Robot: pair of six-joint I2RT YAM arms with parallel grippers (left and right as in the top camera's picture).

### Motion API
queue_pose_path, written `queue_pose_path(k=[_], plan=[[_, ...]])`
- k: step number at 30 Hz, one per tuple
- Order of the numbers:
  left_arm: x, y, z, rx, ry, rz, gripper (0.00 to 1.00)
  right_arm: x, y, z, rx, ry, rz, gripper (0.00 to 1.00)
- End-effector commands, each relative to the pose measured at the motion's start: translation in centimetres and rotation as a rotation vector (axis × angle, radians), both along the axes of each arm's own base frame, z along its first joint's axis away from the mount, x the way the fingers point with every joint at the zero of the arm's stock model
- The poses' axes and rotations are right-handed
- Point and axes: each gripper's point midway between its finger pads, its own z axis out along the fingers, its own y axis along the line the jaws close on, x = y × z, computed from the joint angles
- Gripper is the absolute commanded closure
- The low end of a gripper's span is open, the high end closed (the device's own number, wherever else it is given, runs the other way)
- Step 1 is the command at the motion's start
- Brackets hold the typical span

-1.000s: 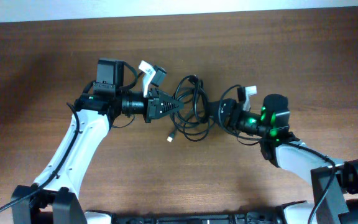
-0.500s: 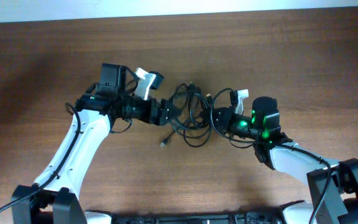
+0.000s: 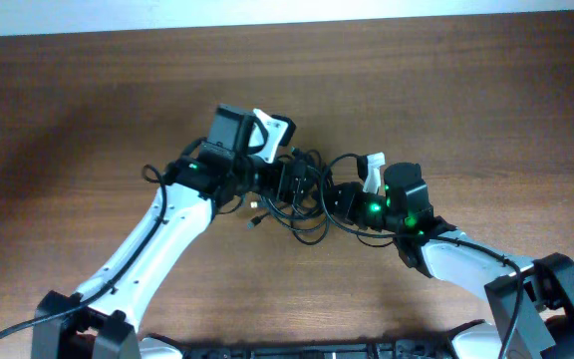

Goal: Untangle cables

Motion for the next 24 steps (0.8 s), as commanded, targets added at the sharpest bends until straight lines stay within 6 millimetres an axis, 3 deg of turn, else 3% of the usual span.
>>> queue_pose_path(k=[1,5,10,13,15,16,17,18,19,21,23,24], plan=[[1.1,1.5,-1.3,0.159,-0.049,0.085,0.22,-0.3,0.4,0.0,-0.002,-0.011,0.024,0.96],[1.8,4.4,-2.5,0.294,-0.051,0.214,0.24,-1.2,1.0,0.4,0.032,0.001,0.08,0.96],[1.7,4.4,-3.8,0.317,-0.022,0.209,0.21,-1.8,1.7,1.5,0.082,-0.024,0.144,0.96],[1.4,4.0,-5.6,0.323,0.032,0.187,0.27,-2.0,2.0,2.1,0.102,-0.045,0.168,0.96],[1.0,3.6,-6.4,0.309,0.066,0.166,0.38,-1.9,2.0,2.1,0.102,-0.046,0.167,0.96],[0.9,3.6,-6.8,0.314,0.077,0.163,0.48,-1.9,2.0,2.1,0.102,-0.045,0.167,0.96],[0.9,3.8,-7.0,0.329,0.08,0.168,0.65,-1.9,2.0,2.1,0.101,-0.046,0.167,0.94],[1.1,4.4,-7.1,0.356,0.072,0.183,0.88,-1.9,1.9,2.1,0.101,-0.045,0.166,0.9],[1.3,5.0,-7.1,0.383,0.061,0.202,0.95,-1.9,1.9,2.1,0.101,-0.045,0.166,0.88],[1.9,6.7,-6.9,0.449,0.033,0.263,1.0,-1.9,1.9,2.1,0.1,-0.045,0.165,0.87],[2.4,9.8,-6.2,0.508,0.031,0.43,1.0,-1.7,1.5,1.2,0.071,-0.015,0.131,0.87],[2.4,10.9,-5.7,0.509,0.037,0.487,1.0,-1.7,1.2,0.5,0.049,0.011,0.109,0.92]])
